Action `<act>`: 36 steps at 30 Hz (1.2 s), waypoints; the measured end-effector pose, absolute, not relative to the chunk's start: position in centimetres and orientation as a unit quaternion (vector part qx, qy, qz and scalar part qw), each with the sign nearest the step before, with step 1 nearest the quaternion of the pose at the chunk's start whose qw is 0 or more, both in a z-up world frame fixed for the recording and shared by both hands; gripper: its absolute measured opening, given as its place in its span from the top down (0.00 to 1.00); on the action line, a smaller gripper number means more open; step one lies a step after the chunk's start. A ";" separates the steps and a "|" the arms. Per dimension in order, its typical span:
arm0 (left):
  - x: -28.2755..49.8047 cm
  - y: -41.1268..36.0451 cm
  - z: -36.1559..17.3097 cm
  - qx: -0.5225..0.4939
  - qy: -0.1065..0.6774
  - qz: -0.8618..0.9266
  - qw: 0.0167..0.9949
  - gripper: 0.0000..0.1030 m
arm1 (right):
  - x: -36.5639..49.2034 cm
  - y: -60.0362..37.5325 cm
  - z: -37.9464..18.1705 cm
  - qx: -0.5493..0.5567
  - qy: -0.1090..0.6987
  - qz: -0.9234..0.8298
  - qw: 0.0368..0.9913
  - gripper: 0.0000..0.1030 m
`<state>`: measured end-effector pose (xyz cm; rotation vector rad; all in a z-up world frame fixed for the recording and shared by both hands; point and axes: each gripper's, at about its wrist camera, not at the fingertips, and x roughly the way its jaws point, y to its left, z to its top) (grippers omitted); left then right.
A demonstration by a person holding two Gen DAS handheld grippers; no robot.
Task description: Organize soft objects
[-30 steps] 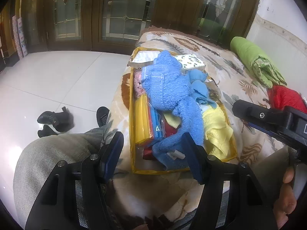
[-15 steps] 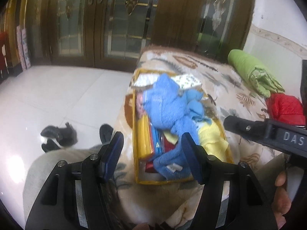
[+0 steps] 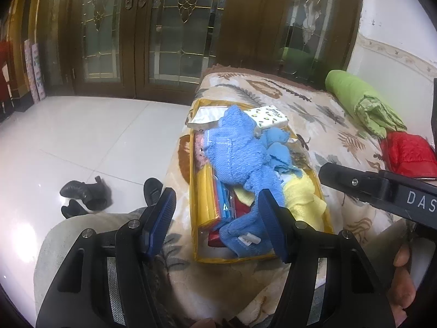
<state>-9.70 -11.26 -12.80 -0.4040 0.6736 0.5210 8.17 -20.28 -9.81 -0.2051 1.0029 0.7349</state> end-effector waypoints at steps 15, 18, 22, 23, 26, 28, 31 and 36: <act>-9.8 -11.2 -12.9 -0.193 0.325 0.261 0.888 0.39 | 7.9 -20.1 -9.8 -0.102 0.465 0.344 0.809 0.37; -9.8 -11.3 -13.0 -0.193 0.327 0.261 0.888 0.39 | 7.9 -20.1 -9.8 -0.102 0.465 0.343 0.810 0.37; -9.9 -11.3 -12.8 -0.192 0.324 0.264 0.888 0.39 | 7.9 -20.1 -9.8 -0.102 0.465 0.344 0.809 0.37; -9.9 -11.3 -12.8 -0.193 0.323 0.263 0.888 0.39 | 7.9 -20.1 -9.8 -0.102 0.465 0.344 0.810 0.37; -10.0 -11.4 -12.8 -0.193 0.325 0.263 0.888 0.39 | 7.9 -20.1 -9.8 -0.102 0.465 0.343 0.810 0.37; -10.0 -11.4 -12.7 -0.194 0.323 0.262 0.888 0.39 | 7.9 -20.1 -9.8 -0.102 0.465 0.344 0.809 0.37; -10.1 -11.3 -12.7 -0.194 0.323 0.261 0.889 0.39 | 7.9 -20.1 -9.8 -0.101 0.466 0.344 0.809 0.37; -9.9 -11.2 -12.8 -0.194 0.326 0.260 0.888 0.39 | 7.9 -20.1 -9.8 -0.102 0.465 0.344 0.809 0.37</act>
